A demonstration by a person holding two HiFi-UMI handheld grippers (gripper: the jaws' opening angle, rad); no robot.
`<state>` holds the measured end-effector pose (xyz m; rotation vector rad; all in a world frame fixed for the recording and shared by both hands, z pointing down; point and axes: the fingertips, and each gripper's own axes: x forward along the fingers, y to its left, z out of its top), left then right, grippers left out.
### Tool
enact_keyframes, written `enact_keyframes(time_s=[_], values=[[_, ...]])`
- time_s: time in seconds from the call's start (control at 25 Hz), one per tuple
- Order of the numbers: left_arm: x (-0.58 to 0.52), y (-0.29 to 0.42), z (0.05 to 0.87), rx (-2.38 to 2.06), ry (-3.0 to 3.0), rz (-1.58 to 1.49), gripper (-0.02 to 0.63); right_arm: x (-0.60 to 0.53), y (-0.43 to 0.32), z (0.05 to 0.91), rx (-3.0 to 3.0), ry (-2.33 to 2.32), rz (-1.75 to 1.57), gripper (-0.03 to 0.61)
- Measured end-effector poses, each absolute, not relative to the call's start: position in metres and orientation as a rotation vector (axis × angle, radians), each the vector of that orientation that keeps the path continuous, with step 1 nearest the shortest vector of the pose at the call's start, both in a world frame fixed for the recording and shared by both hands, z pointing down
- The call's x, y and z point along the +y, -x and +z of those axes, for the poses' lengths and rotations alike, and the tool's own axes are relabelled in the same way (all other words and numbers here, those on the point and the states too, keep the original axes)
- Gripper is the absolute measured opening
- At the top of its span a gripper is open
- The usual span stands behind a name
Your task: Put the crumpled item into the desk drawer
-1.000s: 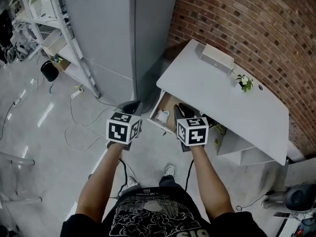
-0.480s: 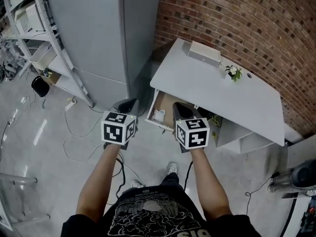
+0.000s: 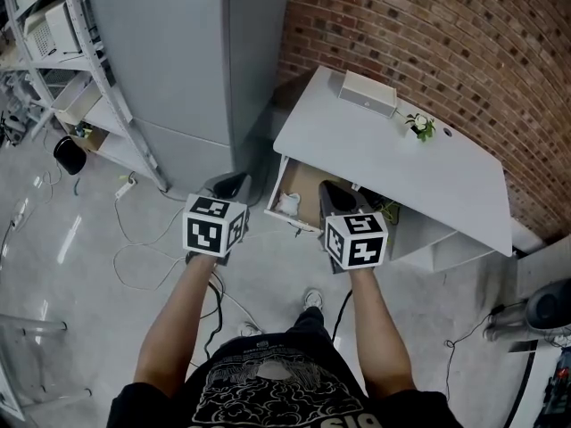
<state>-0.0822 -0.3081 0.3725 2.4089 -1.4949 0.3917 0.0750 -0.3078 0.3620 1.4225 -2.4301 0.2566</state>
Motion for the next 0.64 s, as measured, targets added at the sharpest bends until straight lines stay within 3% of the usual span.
enact_keyframes(time_s=[0.64], values=[[-0.3035, 0.0893, 0.3774, -1.509, -2.390, 0.422, 0.000, -0.3116, -0.0733, 0.3616, -2.447, -1.427, 0.279, 0.000]])
